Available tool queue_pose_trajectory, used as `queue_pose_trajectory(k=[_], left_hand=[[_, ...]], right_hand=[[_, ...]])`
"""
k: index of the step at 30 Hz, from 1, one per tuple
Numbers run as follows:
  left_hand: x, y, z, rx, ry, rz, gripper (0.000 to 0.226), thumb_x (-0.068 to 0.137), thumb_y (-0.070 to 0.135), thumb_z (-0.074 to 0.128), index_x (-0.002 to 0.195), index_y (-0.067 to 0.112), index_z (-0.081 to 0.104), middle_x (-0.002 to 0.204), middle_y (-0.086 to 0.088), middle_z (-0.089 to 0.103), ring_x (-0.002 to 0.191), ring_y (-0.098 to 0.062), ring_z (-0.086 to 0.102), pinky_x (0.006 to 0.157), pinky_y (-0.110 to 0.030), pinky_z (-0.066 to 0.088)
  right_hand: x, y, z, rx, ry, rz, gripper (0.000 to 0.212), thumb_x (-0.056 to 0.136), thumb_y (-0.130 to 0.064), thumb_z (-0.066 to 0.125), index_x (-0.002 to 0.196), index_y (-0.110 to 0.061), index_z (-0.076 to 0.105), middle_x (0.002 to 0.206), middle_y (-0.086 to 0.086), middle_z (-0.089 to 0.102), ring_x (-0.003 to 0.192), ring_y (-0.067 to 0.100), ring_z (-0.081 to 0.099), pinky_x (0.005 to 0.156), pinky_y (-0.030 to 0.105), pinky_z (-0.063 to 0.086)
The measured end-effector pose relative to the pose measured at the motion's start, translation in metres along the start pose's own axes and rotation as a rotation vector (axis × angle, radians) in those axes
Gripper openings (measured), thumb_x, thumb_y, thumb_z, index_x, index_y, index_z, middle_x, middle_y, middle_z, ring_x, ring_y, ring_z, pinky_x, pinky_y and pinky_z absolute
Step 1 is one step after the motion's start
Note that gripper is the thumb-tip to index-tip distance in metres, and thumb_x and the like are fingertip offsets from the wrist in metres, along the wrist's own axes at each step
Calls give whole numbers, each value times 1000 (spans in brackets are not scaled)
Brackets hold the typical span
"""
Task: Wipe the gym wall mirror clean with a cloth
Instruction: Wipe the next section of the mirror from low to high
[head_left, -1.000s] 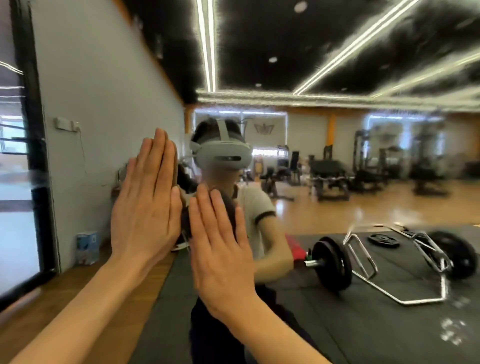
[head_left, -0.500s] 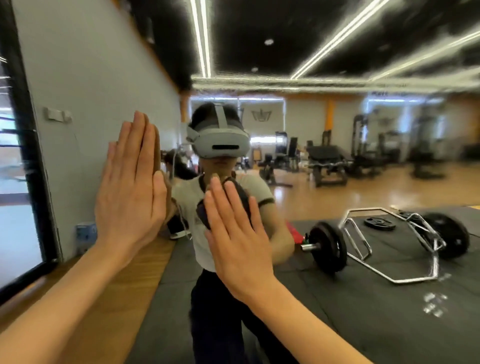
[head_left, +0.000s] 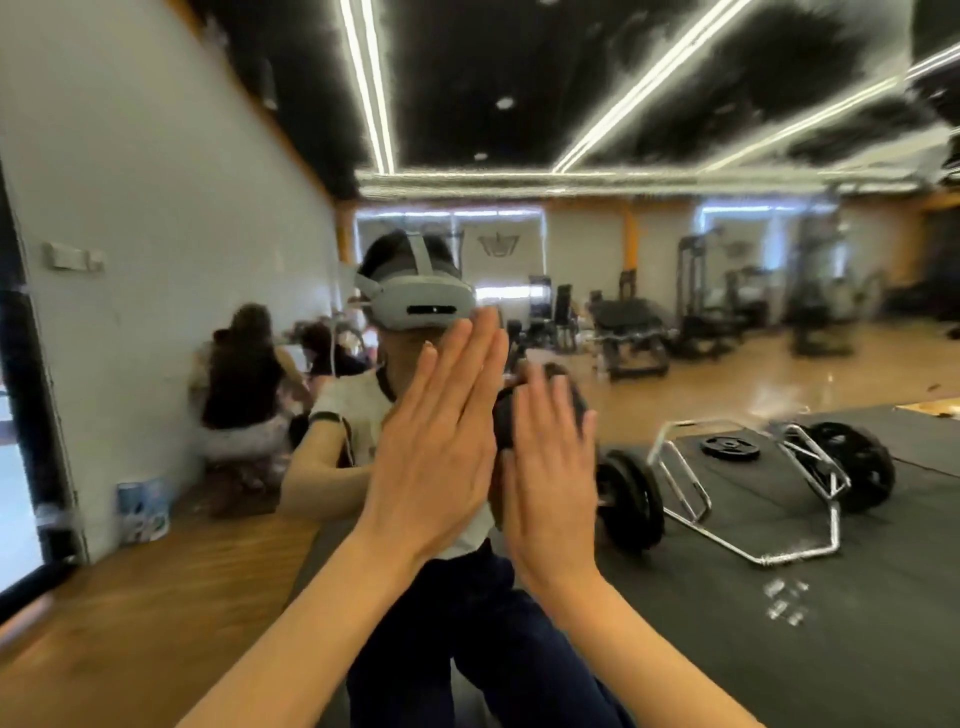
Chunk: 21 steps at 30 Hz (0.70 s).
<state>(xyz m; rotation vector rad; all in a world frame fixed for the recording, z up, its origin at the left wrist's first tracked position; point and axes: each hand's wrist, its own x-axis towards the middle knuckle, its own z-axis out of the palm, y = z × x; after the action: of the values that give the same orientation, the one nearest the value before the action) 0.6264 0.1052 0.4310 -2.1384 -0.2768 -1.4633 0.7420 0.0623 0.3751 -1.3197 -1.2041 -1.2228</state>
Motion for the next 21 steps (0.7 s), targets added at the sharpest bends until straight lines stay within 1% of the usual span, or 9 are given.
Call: queue_pose_trajectory(k=[2,4,6,8,11,13,16,19,21], left_hand=[[7,4,8,-37,16,-46,59,103,16,33,159,2,19,167,-13,14,155,-25,15,127,-39,8],[10,3,13,-38,6,-71,61,102,17,34,159,1,19,168,-13,14,156,-25,13,127,-37,5],[10,2,16,24,-4,-56,62,101,17,34,158,-1,20,167,-15,15,156,-26,13,127,-37,4],[9,1,19,96,-10,-46,62,100,17,33,158,-2,19,167,-16,14,156,-26,11,127,-36,3],[8,1,22,185,-10,-42,63,101,17,34,158,-3,17,167,-17,10,155,-28,12,127,-36,1],[8,1,23,205,-5,-41,61,101,17,34,157,-4,19,166,-19,12,155,-29,13,127,-36,3],[10,3,22,194,6,-41,59,102,17,30,156,-4,20,165,-21,17,153,-31,17,127,-38,8],[10,3,22,219,-3,-46,60,102,17,31,156,-5,20,165,-21,17,154,-29,14,128,-36,5],[11,4,21,219,-12,-56,61,102,18,31,157,-4,19,166,-19,14,156,-25,8,127,-34,2]], right_hand=[[2,33,-12,-84,-98,-345,58,102,-19,44,154,-7,21,166,1,9,155,20,5,126,38,2],[10,83,-31,-147,-153,-522,55,106,-23,40,156,-10,24,168,1,12,155,20,10,126,40,9],[11,130,-49,-118,-134,-356,52,108,-26,32,157,-15,24,169,-2,11,155,20,12,125,46,13],[7,153,-57,-57,-29,7,53,108,-26,28,158,-12,22,167,1,15,155,20,11,121,56,15],[14,117,-42,-17,146,354,55,105,-20,28,157,-3,19,165,11,17,155,23,8,122,56,8],[24,74,-22,-5,136,241,56,104,-18,32,156,-2,18,165,13,15,155,25,6,125,48,3],[35,40,-8,-17,-18,-167,58,102,-17,40,155,-4,20,164,8,18,155,21,4,126,39,0],[48,88,-28,-108,-111,-485,56,102,-17,48,153,-7,28,161,10,26,154,20,12,126,39,6],[49,141,-49,-128,-117,-420,54,102,-19,44,152,-7,29,159,12,30,155,16,6,126,37,5]])
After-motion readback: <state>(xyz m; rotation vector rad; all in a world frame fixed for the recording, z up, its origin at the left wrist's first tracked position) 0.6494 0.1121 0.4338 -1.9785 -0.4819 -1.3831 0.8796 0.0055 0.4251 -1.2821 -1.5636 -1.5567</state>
